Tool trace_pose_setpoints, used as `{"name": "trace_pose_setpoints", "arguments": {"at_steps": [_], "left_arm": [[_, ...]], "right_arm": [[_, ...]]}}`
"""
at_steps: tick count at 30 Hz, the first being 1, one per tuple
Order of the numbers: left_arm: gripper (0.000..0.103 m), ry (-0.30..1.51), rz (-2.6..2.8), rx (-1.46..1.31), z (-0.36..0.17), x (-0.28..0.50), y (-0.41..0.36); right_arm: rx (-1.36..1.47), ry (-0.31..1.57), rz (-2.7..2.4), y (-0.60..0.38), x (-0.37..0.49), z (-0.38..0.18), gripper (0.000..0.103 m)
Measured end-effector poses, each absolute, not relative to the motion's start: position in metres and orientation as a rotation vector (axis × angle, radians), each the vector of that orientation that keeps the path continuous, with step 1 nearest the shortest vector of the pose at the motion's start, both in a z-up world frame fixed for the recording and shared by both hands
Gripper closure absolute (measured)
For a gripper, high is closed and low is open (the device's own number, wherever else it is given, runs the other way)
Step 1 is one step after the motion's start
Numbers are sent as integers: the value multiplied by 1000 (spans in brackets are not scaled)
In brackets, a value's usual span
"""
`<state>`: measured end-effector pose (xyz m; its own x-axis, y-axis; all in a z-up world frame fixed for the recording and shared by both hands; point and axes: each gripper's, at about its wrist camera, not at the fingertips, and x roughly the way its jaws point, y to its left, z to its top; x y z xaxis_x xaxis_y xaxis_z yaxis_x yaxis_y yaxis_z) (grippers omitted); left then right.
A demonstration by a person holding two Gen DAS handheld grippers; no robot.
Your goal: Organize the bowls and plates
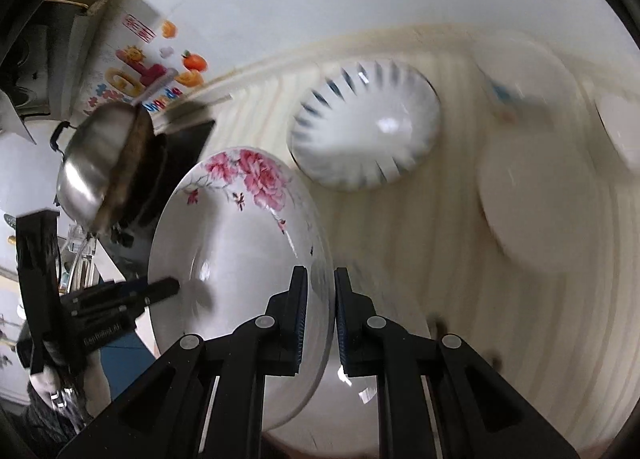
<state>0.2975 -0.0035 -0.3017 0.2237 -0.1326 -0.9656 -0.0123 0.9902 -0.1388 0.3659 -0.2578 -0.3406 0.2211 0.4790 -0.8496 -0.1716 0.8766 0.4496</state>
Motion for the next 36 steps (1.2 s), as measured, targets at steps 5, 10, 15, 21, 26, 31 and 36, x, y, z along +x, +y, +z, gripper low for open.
{"name": "trace_pose_setpoints", "arguments": {"at_steps": [5,10,15,21,26,31,36], "left_arm": [[79,1386,-105,-59,-321,288,-29],[79,1419,-103,-12,-339,291,-41],[79,1453,-92,2,-351,294,-46],[79,1469,-85,27,-361,296,-51],[79,1470,-80,54,-364,299,-58],[79,1472,-86,64,-365,298,-64],[79,1479,-88,54,-365,298,-62]], "right_arm": [[338,1320,402,-288,324,-370,88],[347,1332,376,-303,308,-388,88],[348,1353,375,-306,308,-401,88],[341,1372,382,-304,312,-408,88],[319,1392,372,-301,318,-411,88],[294,1416,370,-297,323,-412,88],[268,1437,353,-291,325,-413,86]]}}
